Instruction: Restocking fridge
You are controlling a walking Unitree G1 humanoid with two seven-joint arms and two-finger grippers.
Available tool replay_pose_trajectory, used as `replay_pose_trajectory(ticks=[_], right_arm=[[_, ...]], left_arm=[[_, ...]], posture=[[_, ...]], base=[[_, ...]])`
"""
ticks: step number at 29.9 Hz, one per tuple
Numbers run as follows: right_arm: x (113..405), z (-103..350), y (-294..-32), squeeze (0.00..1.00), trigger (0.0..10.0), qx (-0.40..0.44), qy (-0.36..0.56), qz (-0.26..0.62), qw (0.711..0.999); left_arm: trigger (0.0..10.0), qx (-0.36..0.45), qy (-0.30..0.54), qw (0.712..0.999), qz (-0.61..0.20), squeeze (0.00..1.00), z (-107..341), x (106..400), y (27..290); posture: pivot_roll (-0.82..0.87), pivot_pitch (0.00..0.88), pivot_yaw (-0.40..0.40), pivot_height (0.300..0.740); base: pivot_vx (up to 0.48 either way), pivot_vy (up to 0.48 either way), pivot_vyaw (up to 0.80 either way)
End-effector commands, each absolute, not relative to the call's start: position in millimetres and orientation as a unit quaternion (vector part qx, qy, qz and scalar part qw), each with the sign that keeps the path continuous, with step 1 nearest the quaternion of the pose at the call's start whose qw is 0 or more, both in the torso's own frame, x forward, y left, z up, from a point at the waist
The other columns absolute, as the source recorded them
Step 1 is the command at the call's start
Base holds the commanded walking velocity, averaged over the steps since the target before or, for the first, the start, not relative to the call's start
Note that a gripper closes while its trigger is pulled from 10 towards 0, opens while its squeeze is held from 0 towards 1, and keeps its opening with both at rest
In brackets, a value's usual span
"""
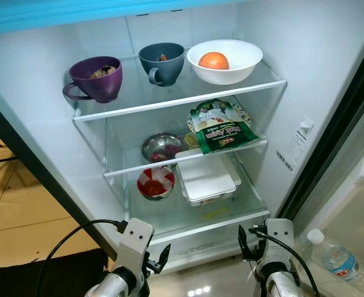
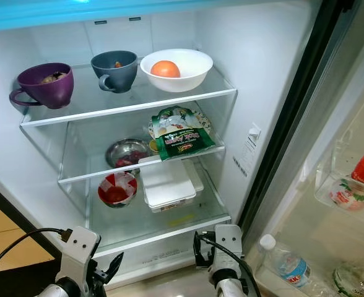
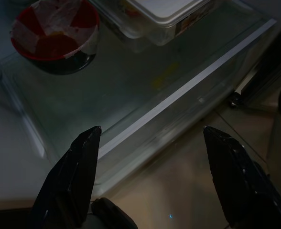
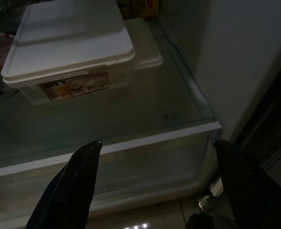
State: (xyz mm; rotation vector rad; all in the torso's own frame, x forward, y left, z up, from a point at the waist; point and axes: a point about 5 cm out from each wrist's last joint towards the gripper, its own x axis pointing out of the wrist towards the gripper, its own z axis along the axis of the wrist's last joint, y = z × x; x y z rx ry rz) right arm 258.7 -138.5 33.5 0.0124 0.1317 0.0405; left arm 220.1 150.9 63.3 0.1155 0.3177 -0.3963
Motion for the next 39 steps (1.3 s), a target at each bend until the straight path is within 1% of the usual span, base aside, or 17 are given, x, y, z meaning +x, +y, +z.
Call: replay_pose_trajectory(ticks=[1,5,10,13,19,20,24,29,39], right_arm=[[252,25,-140,0.00,10.0,0.006,0.081,0.017,0.997],[250,21,-141,0.00,10.0,0.004,0.088,0.015,0.996],[246,17,-141,0.00,10.0,-0.001,0.097,0.018,0.995],[246,15,-141,0.00,10.0,-0.003,0.100,0.017,0.995],[242,7,-141,0.00,10.0,-0.002,0.125,0.019,0.992],[241,7,-140,0.00,10.0,0.011,0.123,0.022,0.992],[240,7,-139,0.00,10.0,-0.001,0.122,0.029,0.992],[241,10,-139,0.00,10.0,0.000,0.107,0.029,0.994],[242,10,-139,0.00,10.0,-0.004,0.106,0.031,0.994]], left_arm=[[10.0,0.054,0.174,0.964,-0.194,0.00,54,215,151],[10.0,0.054,0.176,0.964,-0.194,0.00,53,215,152],[10.0,0.053,0.176,0.964,-0.193,0.00,52,215,152],[10.0,0.052,0.176,0.964,-0.194,0.00,52,215,152],[10.0,0.052,0.176,0.964,-0.194,0.00,52,216,152],[10.0,0.052,0.176,0.964,-0.194,0.00,52,216,152],[10.0,0.052,0.176,0.964,-0.195,0.00,52,216,152],[10.0,0.051,0.175,0.963,-0.197,0.00,52,216,151],[10.0,0.050,0.175,0.963,-0.199,0.00,52,217,151]], posture=[[-0.03,0.142,0.046,0.455],[-0.03,0.141,0.047,0.465],[-0.03,0.140,0.047,0.495],[-0.03,0.140,0.048,0.505],[-0.03,0.140,0.049,0.505],[-0.03,0.140,0.049,0.505],[-0.03,0.140,0.050,0.505],[-0.03,0.138,0.050,0.524],[-0.03,0.138,0.051,0.569]], base=[[0.000,0.000,0.00],[0.000,0.000,0.00],[0.000,0.000,0.00],[0.000,0.000,0.00],[0.000,0.000,0.00],[0.000,0.000,0.00],[0.000,0.000,0.00],[0.000,0.000,0.00],[0.000,0.000,0.00]])
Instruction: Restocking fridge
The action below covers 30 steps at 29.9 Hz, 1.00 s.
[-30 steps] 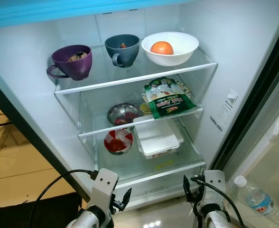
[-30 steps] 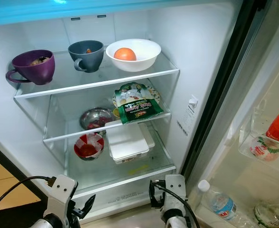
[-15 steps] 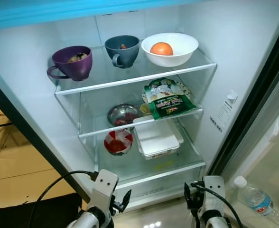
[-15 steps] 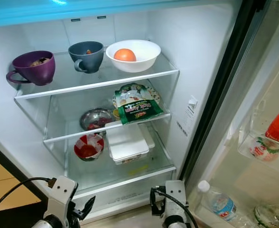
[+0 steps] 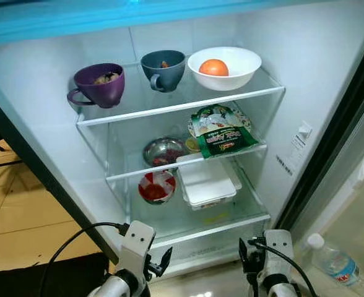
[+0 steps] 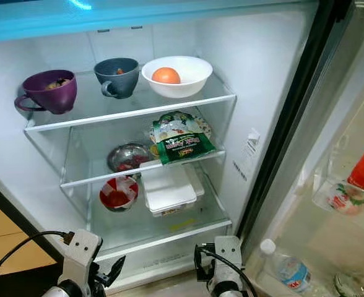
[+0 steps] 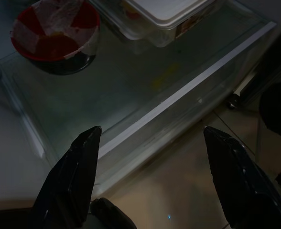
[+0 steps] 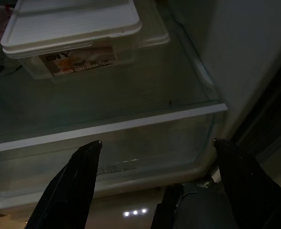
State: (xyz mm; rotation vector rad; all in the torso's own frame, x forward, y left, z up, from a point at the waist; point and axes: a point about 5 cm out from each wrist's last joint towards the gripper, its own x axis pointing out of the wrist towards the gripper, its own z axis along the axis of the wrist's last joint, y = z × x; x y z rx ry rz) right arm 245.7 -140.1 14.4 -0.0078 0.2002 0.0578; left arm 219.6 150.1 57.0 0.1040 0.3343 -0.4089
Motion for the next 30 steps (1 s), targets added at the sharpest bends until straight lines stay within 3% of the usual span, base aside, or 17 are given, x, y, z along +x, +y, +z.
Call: replay_pose_trajectory(ticks=[1,30], right_arm=[[242.1,10.2,-138.8,0.00,10.0,-0.004,0.106,0.031,0.994],[242.6,9.6,-140.9,0.00,10.0,-0.009,0.104,0.023,0.994]], left_arm=[[10.0,0.050,0.175,0.963,-0.199,0.00,51.6,216.9,150.9],[10.0,0.047,0.176,0.962,-0.202,0.00,50.9,218.1,150.3]], posture=[[-0.03,0.138,0.051,0.569],[-0.04,0.134,0.053,0.704]], base=[[0.000,0.000,0.00],[0.000,0.000,0.00]])
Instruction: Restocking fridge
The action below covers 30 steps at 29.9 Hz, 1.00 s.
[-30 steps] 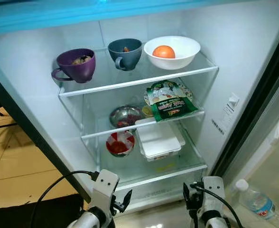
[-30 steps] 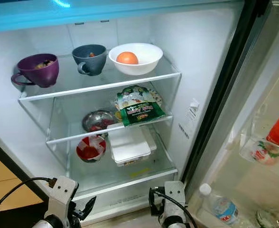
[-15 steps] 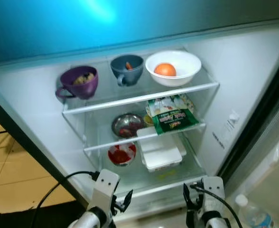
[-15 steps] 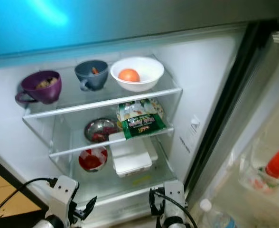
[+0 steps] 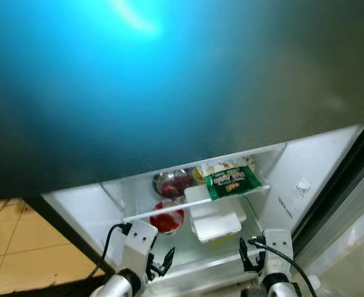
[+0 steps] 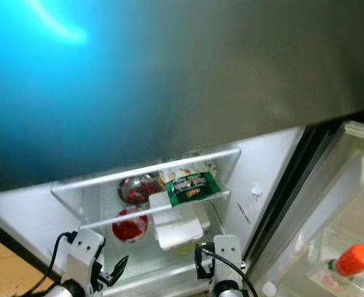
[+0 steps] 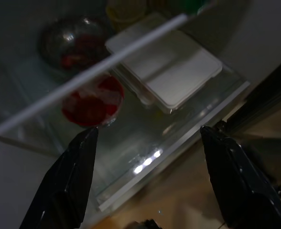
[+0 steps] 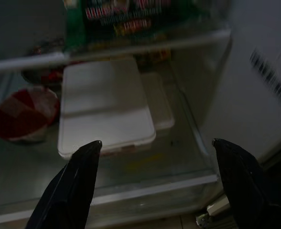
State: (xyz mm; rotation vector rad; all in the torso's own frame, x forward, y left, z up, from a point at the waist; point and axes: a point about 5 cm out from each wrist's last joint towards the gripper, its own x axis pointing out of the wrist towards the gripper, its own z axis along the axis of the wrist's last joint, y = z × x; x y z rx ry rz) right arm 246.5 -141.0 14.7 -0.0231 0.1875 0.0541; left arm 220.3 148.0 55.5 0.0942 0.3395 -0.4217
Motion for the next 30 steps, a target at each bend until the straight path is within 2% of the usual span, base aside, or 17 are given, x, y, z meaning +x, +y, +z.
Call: replay_pose_trajectory(ticks=[1,8,25,30], right_arm=[[243,10,-141,0.00,10.0,-0.009,0.103,0.023,0.994],[243,9,-141,0.00,10.0,-0.010,0.104,0.022,0.994],[243,8,-143,0.00,10.0,-0.013,0.107,0.020,0.994],[236,-7,-142,0.00,10.0,-0.021,0.148,0.033,0.988]], left_arm=[[10.0,0.047,0.176,0.962,-0.202,0.00,51,218,150],[10.0,0.048,0.177,0.962,-0.204,0.00,50,218,151],[10.0,0.048,0.179,0.961,-0.204,0.00,49,219,152],[10.0,0.044,0.205,0.962,-0.178,0.00,35,216,162]], posture=[[-0.04,0.134,0.053,0.709],[-0.04,0.128,0.056,0.740],[-0.04,0.123,0.056,0.740],[-0.04,0.123,0.055,0.740]], base=[[0.000,0.000,0.00],[0.000,0.000,0.00],[0.000,0.000,0.00],[0.000,0.000,0.00]])
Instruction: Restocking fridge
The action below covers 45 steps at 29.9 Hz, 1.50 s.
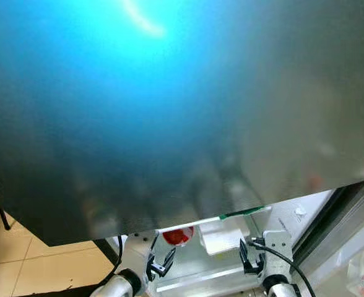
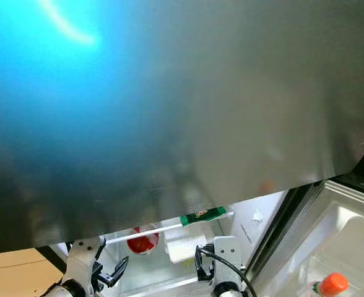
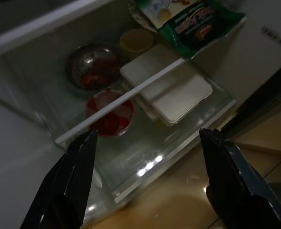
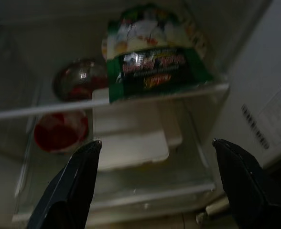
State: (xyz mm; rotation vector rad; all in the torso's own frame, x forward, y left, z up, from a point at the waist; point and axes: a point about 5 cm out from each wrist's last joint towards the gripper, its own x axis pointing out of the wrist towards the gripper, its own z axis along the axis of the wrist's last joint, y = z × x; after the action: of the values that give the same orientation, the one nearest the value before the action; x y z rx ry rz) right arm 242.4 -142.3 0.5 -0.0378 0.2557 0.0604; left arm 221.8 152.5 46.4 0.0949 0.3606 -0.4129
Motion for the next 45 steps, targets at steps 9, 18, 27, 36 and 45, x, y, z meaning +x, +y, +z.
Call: replay_pose_trajectory(ticks=[9,18,27,36,45], right_arm=[[194,-55,-163,0.00,10.0,-0.072,0.273,0.030,0.959],[159,-78,-200,0.00,10.0,-0.113,0.361,-0.011,0.926],[146,-89,-196,0.00,10.0,-0.109,0.413,0.036,0.904],[145,-91,-186,0.00,10.0,-0.091,0.414,0.057,0.904],[145,-92,-186,0.00,10.0,-0.092,0.416,0.059,0.903]], left_arm=[[10.0,0.070,0.282,0.953,-0.084,0.00,-6,194,200],[10.0,0.071,0.380,0.921,-0.050,0.00,-50,159,223],[10.0,0.049,0.467,0.881,-0.062,0.00,-79,117,226],[10.0,0.056,0.472,0.880,0.021,0.00,-88,102,240],[10.0,0.059,0.474,0.878,0.036,0.00,-91,104,246]], posture=[[-0.05,0.125,0.047,0.740],[-0.08,0.113,0.036,0.740],[-0.09,0.104,0.028,0.740],[-0.08,0.098,0.027,0.740],[-0.08,0.094,0.027,0.740]], base=[[0.000,0.000,0.00],[0.000,0.000,0.00],[0.000,0.000,0.00],[0.000,0.000,0.00],[0.000,0.000,0.00]])
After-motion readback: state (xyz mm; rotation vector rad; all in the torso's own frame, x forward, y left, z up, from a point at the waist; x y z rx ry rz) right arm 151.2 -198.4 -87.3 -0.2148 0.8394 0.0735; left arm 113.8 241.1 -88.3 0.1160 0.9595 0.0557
